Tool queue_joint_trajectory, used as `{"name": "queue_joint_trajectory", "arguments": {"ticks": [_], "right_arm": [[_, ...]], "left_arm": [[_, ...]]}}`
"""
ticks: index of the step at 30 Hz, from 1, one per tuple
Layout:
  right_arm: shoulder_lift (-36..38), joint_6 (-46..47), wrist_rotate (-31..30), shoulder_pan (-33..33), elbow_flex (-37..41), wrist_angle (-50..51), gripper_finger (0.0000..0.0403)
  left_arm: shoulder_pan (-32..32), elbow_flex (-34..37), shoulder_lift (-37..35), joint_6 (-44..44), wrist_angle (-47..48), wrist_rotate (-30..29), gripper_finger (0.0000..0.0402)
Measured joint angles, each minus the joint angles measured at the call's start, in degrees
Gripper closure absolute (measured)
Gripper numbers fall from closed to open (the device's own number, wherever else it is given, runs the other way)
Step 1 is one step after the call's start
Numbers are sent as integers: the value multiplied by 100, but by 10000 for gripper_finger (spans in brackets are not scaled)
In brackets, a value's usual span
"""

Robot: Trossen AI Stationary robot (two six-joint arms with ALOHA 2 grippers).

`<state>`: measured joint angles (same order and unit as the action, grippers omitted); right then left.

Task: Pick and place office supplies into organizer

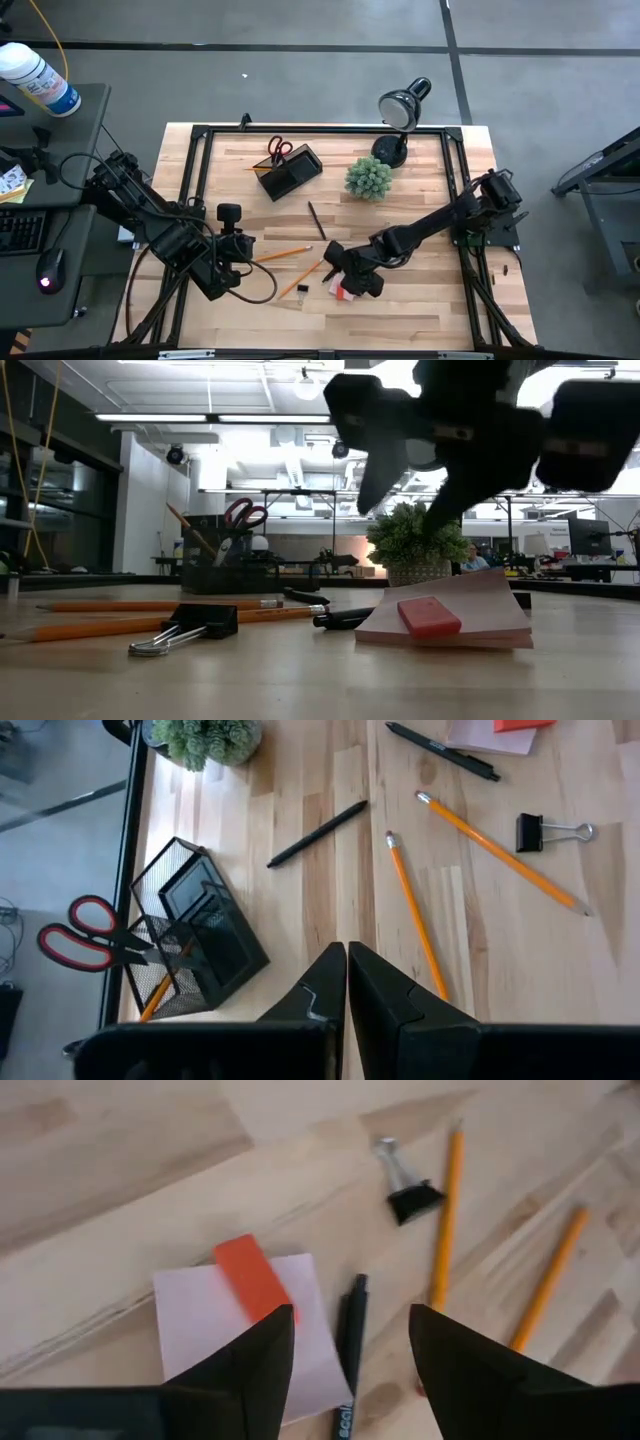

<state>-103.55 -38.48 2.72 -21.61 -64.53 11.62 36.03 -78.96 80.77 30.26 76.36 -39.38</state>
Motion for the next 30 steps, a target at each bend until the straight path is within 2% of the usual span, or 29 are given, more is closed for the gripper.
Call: {"name": "queue_joint_trajectory", "arguments": {"ticks": [15,30], "right_arm": [[-408,-815,343,-100,4,-86,213],[-634,-855,730,-56,4,-356,213]], "left_arm": [[0,0,0,2,-3,-4,396],[0,0,0,4,-22,17,396]]}}
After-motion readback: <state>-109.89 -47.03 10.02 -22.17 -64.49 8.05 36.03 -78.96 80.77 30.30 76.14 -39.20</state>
